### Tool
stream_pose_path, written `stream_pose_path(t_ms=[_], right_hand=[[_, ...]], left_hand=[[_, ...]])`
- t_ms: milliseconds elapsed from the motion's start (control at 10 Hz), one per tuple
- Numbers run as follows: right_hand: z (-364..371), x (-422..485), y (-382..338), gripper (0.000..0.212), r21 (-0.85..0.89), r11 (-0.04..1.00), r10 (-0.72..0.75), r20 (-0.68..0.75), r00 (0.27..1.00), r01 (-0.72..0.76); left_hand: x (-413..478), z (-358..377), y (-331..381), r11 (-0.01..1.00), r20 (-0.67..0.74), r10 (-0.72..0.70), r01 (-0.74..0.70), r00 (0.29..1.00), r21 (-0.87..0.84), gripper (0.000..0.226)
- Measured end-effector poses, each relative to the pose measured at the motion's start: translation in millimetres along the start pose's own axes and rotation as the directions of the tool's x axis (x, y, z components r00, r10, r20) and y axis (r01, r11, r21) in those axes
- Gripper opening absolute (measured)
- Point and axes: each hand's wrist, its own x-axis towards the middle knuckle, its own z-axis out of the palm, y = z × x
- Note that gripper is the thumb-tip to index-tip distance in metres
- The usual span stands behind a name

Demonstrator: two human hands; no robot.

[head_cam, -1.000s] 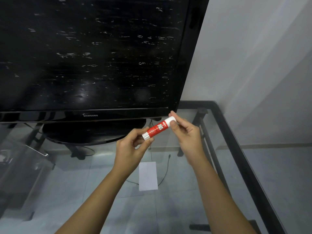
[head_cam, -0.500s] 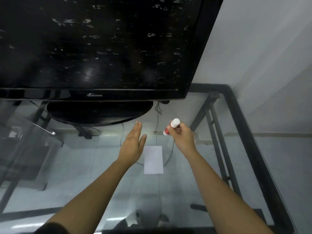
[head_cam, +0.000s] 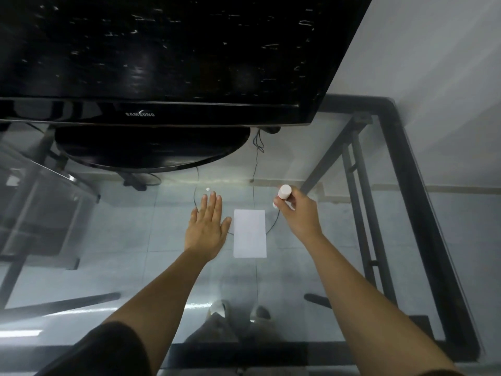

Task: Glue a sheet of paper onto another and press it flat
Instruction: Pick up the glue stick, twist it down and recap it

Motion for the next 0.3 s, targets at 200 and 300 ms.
stream_pose_path(t_ms=[200,300], right_hand=[[-3.0,0.8,-3.8,0.033,-0.051,0.999,0.002,0.046,0.999,0.001],[-5.0,1.2,-10.1,0.059,-0.007,1.000,0.029,0.079,0.996,-0.029]], left_hand=[[-0.5,-1.8,0.3,1.000,0.011,-0.005,0.005,1.000,-0.001,0.057],[0.8,-4.3,-0.7,0.999,0.014,0.000,0.001,1.000,-0.034,0.060]])
